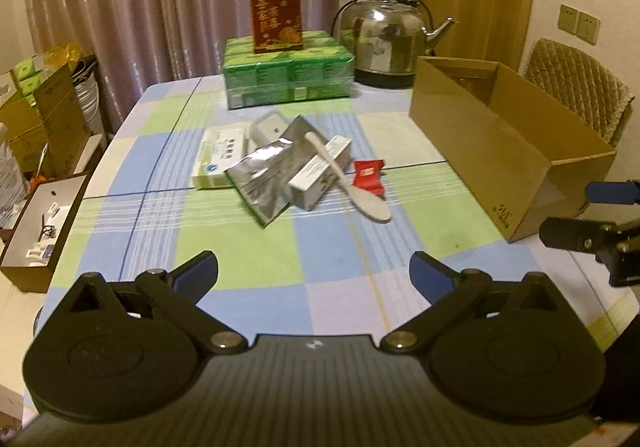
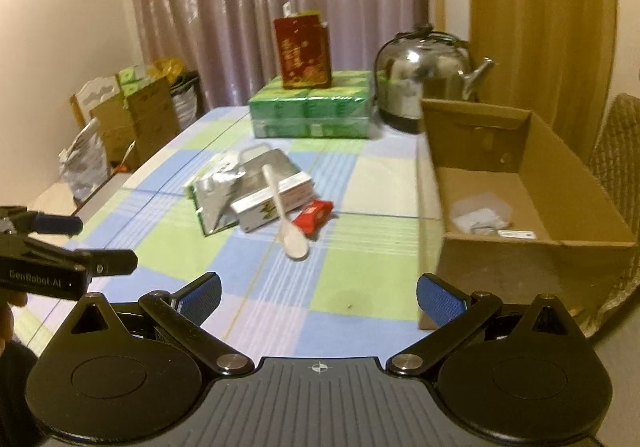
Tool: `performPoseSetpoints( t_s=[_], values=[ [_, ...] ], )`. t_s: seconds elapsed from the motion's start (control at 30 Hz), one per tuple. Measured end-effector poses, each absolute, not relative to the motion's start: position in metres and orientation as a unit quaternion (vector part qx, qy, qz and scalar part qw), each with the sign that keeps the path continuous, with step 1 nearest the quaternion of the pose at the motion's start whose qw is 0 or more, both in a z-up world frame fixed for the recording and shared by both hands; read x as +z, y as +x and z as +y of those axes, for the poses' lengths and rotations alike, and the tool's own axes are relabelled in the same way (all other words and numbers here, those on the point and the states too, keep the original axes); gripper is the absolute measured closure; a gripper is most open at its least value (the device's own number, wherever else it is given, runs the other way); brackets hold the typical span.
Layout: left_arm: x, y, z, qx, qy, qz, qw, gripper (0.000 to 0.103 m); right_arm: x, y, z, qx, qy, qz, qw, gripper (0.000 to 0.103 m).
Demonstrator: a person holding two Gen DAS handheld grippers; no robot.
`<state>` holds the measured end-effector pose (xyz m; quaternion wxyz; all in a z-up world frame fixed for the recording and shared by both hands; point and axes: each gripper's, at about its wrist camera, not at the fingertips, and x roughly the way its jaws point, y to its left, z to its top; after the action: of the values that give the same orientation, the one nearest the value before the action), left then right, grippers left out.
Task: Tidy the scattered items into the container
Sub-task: 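Withdraw both open tools from the box back over the table items, then grasp the white plastic spoon with right tool while left tool approaches red candy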
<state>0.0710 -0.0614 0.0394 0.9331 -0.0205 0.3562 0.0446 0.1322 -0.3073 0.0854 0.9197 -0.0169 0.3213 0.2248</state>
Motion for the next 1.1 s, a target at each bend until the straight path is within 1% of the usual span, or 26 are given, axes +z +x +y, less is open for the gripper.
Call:
performPoseSetpoints(
  t_s=[0.3, 0.87, 0.9, 1.0, 1.1],
  values=[
    [0.032, 0.077, -0.034, 0.059, -0.016, 0.365, 0.929, 0.001, 0.074, 0.148, -0.287, 0.242, -0.035, 0.334, 0.910, 0.002],
    [-0.002, 0.126, -0.005, 0.035, 0.005, 0.389, 0.920, 0.001, 0.043, 0.205, -0.246, 0.262, -0.070, 0.342, 0.899, 0.002],
    [-0.005, 0.128, -0.004, 0.033, 0.004, 0.390, 0.920, 0.001, 0.039, 0.211, -0.244, 0.263, -0.073, 0.344, 0.898, 0.003],
    [-0.013, 0.136, 0.001, 0.029, -0.001, 0.390, 0.920, 0.001, 0.026, 0.227, -0.239, 0.264, -0.077, 0.355, 0.893, 0.016],
    [-0.019, 0.145, 0.002, 0.021, 0.006, 0.389, 0.921, 0.001, 0.014, 0.242, -0.234, 0.265, -0.081, 0.364, 0.889, 0.021]
  ],
)
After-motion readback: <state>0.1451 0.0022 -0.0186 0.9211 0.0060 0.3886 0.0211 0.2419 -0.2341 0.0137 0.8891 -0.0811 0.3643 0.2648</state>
